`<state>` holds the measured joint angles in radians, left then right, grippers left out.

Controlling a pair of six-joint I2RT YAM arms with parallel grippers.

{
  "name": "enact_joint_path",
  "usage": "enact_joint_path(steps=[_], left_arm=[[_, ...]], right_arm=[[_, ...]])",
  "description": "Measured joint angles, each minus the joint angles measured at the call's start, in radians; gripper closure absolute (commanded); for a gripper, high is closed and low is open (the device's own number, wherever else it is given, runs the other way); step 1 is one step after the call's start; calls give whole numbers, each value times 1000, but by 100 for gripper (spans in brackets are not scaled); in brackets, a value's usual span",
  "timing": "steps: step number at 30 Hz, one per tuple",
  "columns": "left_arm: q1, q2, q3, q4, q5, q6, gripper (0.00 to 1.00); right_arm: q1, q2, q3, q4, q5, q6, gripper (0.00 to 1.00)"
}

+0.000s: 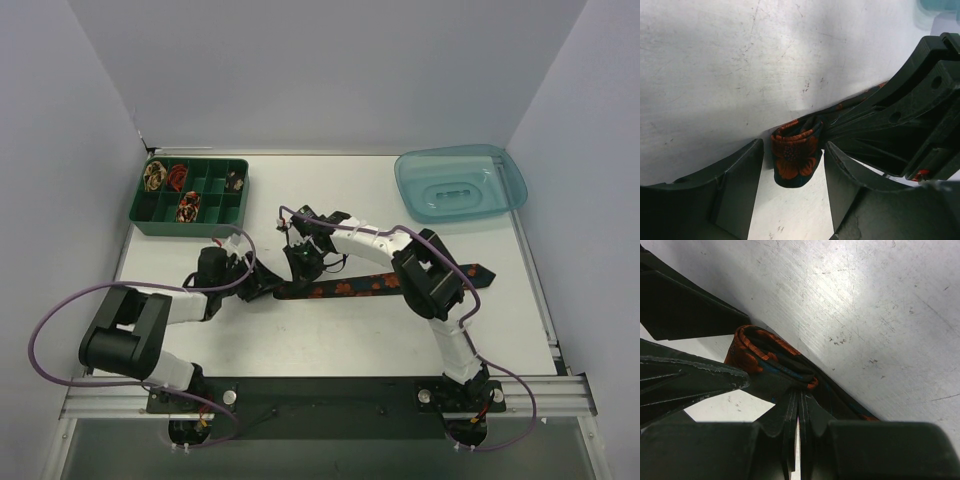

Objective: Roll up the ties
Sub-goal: Roll the tie at the center of the board.

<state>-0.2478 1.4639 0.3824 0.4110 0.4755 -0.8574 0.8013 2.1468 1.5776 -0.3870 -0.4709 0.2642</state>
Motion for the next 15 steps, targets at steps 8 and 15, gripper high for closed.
enact_joint_path(steps=[8,15], left_arm=[[-24,43,-37,137,9,-30,47],[-32,89,-45,174,-8,-34,92]], right_arm=[[-1,5,0,3,-2,7,100],[-3,8,0,8,-8,14,100]])
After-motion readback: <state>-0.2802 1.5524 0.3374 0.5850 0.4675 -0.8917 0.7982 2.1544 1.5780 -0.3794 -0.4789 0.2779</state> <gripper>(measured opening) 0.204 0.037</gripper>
